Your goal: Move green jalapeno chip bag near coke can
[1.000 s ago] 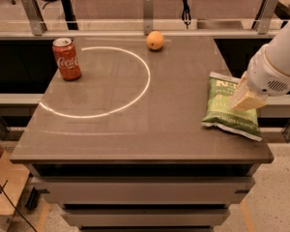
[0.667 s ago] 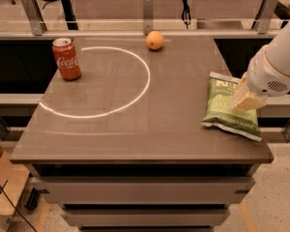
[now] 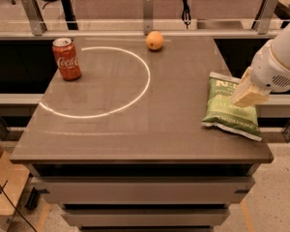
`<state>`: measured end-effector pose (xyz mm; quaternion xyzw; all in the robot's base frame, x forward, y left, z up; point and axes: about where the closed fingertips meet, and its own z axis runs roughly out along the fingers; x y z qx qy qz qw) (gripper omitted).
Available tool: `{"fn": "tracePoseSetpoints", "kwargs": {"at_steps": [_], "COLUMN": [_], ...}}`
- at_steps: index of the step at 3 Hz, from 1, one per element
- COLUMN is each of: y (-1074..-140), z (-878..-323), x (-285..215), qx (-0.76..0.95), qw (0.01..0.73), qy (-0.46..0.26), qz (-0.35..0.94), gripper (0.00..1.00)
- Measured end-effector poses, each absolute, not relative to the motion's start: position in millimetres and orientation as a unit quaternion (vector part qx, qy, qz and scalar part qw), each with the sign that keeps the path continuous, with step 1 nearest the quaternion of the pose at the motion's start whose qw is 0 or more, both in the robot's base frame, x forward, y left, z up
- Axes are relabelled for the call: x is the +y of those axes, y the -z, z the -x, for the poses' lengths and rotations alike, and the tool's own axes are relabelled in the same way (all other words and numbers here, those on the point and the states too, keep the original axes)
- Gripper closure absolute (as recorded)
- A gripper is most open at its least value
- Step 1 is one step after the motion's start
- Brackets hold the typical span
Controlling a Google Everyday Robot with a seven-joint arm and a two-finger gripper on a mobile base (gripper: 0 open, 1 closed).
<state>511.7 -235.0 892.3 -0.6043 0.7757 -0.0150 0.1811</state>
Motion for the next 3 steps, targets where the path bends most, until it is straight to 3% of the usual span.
{"fn": "tracePoseSetpoints", "kwargs": {"at_steps": [2,3], "y": [-881.8,-873.8], "z": [-523.5,-526.8], "x": [-245.8,-246.5], "qx": [0.783,0.784], "qw": [0.214,0.216], "qy": [-0.052,-0.071], "qz": [0.582,0.577], "gripper": [0.0,0.0]}}
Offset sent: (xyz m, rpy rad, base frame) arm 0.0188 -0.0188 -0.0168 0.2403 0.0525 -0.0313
